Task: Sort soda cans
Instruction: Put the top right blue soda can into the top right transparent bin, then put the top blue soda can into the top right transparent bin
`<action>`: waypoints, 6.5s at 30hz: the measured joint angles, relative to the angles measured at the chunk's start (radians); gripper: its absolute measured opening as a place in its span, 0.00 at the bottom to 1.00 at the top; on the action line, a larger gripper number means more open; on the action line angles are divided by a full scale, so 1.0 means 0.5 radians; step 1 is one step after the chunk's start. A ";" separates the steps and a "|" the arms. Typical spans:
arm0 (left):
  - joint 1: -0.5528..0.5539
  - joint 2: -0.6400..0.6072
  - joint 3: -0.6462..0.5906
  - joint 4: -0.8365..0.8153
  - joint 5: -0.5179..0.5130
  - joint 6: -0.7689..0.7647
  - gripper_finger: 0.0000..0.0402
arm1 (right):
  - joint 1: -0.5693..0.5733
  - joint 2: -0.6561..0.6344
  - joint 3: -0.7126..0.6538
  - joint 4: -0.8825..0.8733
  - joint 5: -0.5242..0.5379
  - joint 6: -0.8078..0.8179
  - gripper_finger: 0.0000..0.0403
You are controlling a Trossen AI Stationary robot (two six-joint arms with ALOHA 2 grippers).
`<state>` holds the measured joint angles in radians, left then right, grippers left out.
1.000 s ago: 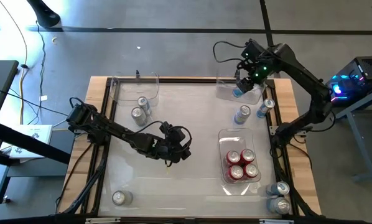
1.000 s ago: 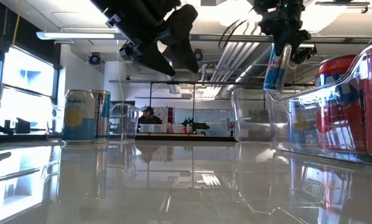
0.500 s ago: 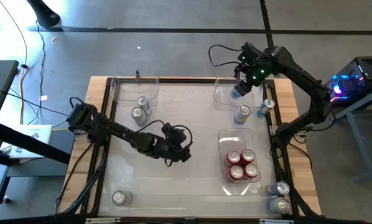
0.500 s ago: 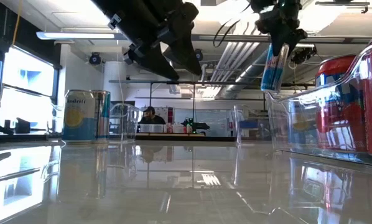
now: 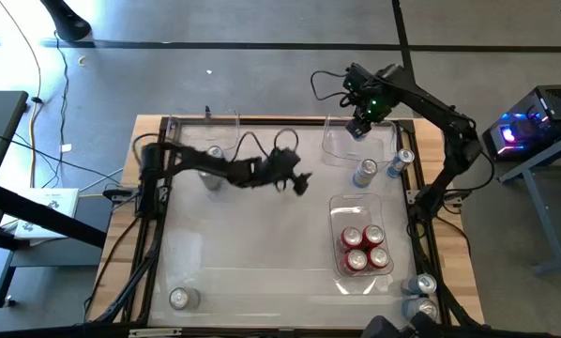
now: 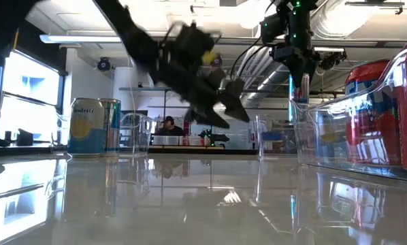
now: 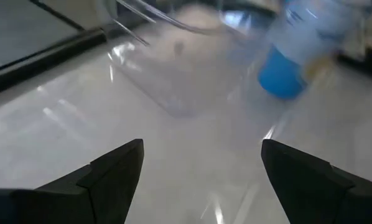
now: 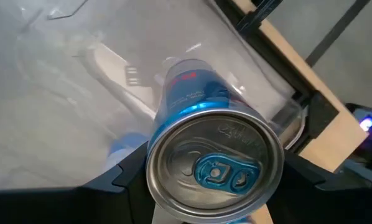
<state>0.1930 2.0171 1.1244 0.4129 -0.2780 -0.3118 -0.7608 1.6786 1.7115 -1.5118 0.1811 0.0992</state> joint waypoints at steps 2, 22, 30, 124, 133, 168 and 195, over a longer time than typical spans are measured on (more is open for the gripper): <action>0.084 0.114 0.012 0.255 0.116 0.008 0.77 | -0.014 -0.001 0.000 0.003 0.013 -0.019 0.53; -0.003 0.425 0.632 0.229 0.293 0.299 0.67 | -0.098 0.032 0.000 0.169 -0.005 0.012 0.53; -0.165 0.306 0.747 -0.521 -0.090 0.367 0.67 | -0.099 0.149 0.000 0.317 -0.034 0.060 0.53; -0.693 0.078 0.556 -1.263 -0.825 -0.160 0.67 | -0.299 -0.948 -1.176 0.091 0.101 0.013 0.73; -0.692 0.078 0.556 -1.248 -0.825 -0.160 0.67 | -0.391 -0.948 -1.391 0.184 -0.001 -0.011 0.73; -0.688 0.077 0.558 -1.159 -0.809 -0.136 0.67 | -0.362 -0.946 -0.585 -0.048 -0.222 0.184 0.54; -0.688 0.076 0.559 -1.163 -0.752 -0.086 0.67 | 0.032 0.128 -0.321 0.580 -0.371 0.385 0.54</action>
<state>-0.1509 2.0548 1.4040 -0.1684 -0.6540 -0.3550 -0.7448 1.7428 1.5508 -1.2219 -0.0044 0.2916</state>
